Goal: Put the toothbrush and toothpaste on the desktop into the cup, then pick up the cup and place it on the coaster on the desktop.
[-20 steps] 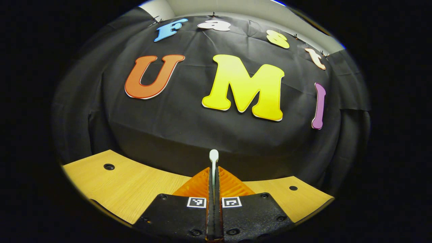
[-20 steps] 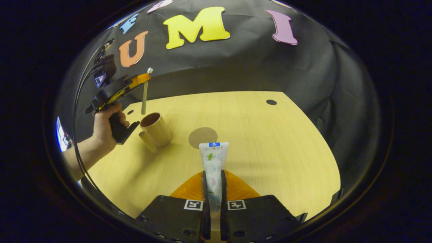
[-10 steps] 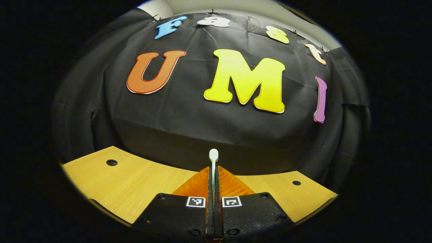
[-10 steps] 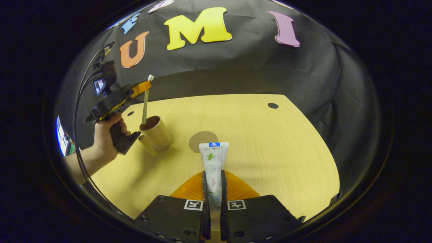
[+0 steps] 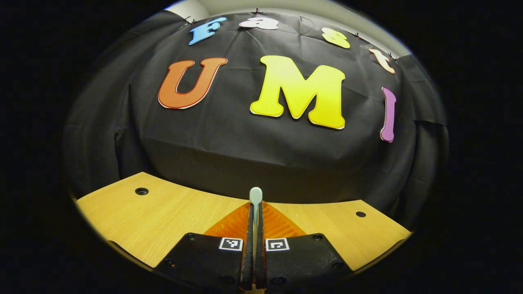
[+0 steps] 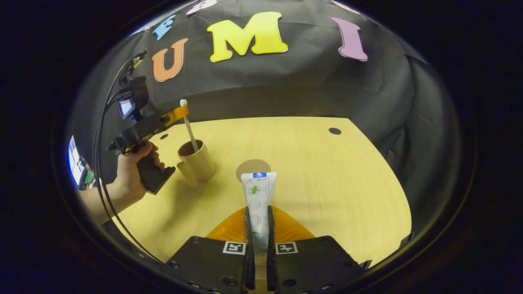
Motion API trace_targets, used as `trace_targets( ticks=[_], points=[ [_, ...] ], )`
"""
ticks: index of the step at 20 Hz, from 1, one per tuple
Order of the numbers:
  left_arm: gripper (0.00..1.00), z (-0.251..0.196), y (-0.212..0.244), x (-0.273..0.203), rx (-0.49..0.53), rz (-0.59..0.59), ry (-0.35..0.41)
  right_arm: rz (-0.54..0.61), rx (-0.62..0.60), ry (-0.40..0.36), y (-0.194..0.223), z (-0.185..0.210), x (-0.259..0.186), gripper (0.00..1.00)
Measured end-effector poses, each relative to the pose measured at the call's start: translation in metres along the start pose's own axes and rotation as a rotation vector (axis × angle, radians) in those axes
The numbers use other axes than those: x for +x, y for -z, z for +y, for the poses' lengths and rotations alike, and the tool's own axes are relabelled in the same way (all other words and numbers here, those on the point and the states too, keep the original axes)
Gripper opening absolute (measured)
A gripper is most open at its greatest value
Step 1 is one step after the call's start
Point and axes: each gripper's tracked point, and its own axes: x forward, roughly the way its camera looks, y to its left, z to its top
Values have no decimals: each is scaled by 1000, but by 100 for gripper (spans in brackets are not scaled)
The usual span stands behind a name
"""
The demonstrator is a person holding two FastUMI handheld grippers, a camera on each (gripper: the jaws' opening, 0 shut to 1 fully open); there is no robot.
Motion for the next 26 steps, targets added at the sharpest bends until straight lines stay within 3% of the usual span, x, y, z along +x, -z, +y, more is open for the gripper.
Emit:
trace_targets(
  ticks=[2, 3, 5, 7, 13, 20, 23, 26],
  points=[
    [17, -7, 8, -8, 16, 20, 23, -10, -5, -5, -1, 4, -2, 11],
    [32, -10, 9, -13, 34, 25, 33, -11, -9, -10, -1, 7, -3, 11],
    [76, -7, 11, -23, 61, 23, 24, -21, -15, -20, -4, 13, -3, 11],
    [87, -5, 8, -33, 60, 23, 15, -34, -24, -31, -8, 20, -5, 11],
    [95, 27, -31, -79, 71, 2, -78, -142, -36, -94, -57, 53, -1, 11],
    [98, 77, -47, -136, 52, 37, -183, -414, 9, -303, -170, 154, 40, 11],
    [98, 94, -40, -149, 11, 55, -224, -504, 32, -395, -195, 195, 59, 11],
    [98, 110, -29, -157, -11, 72, -257, -541, 35, -435, -201, 218, 88, 11]
  ],
)
